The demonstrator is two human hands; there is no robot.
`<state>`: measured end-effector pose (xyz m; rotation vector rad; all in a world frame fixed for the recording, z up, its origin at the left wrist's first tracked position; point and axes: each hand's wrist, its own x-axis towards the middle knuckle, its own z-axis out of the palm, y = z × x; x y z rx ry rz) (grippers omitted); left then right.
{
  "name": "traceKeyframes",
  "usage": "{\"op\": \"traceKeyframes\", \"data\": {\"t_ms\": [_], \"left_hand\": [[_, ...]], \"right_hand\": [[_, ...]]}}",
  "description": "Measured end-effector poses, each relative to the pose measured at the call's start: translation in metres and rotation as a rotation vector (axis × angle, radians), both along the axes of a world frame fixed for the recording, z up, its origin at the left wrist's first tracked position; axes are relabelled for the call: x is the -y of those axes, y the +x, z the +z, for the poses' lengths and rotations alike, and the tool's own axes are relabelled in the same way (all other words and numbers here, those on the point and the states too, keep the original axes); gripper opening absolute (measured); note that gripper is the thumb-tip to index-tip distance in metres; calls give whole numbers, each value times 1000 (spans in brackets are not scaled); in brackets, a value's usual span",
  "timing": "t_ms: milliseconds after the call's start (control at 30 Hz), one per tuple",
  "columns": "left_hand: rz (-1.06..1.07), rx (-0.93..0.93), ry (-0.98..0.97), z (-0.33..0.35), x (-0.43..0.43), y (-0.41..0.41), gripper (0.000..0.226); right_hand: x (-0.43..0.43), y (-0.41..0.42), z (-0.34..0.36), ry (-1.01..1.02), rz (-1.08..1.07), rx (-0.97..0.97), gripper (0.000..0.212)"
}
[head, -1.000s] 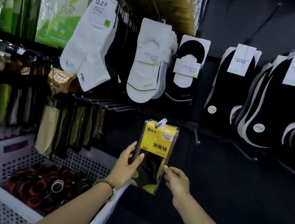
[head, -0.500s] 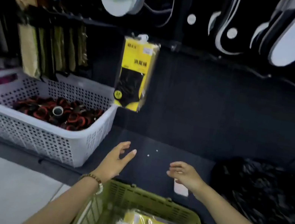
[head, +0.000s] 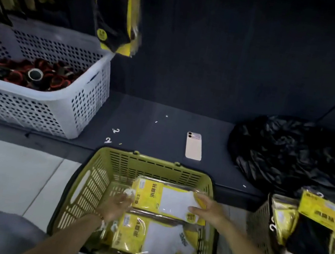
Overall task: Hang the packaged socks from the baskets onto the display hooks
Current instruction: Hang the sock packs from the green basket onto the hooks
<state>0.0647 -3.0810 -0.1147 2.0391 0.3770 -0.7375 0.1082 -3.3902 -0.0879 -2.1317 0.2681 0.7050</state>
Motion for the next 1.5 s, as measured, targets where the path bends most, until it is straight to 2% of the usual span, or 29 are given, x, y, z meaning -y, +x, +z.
{"op": "traceKeyframes", "data": {"t_ms": [100,167,300,367,433,500,567,633,700,733,800,900,1033,1133,1267,1500], "left_hand": [[-158,-50,106,-9,6,3,57],[-149,-43,103,-13,14,4,53],[-81,51,111,-17,22,12,45],[11,99,102,-17,25,15,39],[231,119,49,-13,30,20,39],[477,62,-135,-7,32,25,39],[671,-57,-479,2,36,27,40],[735,-98,-692,18,41,28,42],[684,-40,-714,36,44,28,42],[617,15,-661,47,44,29,37],[461,175,-538,73,42,33,28],[315,424,-554,121,33,42,23],[274,653,-610,181,21,52,32],[264,691,-677,208,10,53,46],[254,748,-632,237,-8,55,38],[340,952,-544,307,-54,74,38]], "right_hand": [[-3,8,-11,-132,193,43,71],[-5,13,-18,-217,269,113,70],[-11,25,-26,-271,254,186,62],[-14,30,-29,-271,227,197,59],[-19,32,-31,-275,191,205,59],[-24,33,-33,-307,167,225,60],[-26,33,-33,-321,136,230,59],[-28,33,-27,-303,107,232,61],[-36,35,-13,-220,79,255,63],[-41,36,-4,-127,50,269,60],[-54,39,21,123,3,281,49],[-73,41,69,368,37,336,41],[-93,44,131,487,20,529,29],[-112,46,174,584,-36,609,33],[-136,52,220,650,-26,601,16],[-188,73,293,724,42,721,16]]}}
